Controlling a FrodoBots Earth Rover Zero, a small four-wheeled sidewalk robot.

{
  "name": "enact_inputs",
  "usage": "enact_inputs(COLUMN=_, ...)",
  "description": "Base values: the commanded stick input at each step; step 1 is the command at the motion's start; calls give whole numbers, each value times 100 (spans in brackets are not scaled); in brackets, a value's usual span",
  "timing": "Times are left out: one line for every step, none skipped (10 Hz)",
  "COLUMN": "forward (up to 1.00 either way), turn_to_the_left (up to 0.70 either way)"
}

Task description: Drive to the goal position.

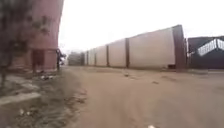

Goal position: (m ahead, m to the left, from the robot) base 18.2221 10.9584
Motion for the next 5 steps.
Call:
enact_inputs(forward=85, turn_to_the_left=1)
enact_inputs(forward=85, turn_to_the_left=1)
enact_inputs(forward=85, turn_to_the_left=1)
enact_inputs(forward=85, turn_to_the_left=1)
enact_inputs(forward=85, turn_to_the_left=1)
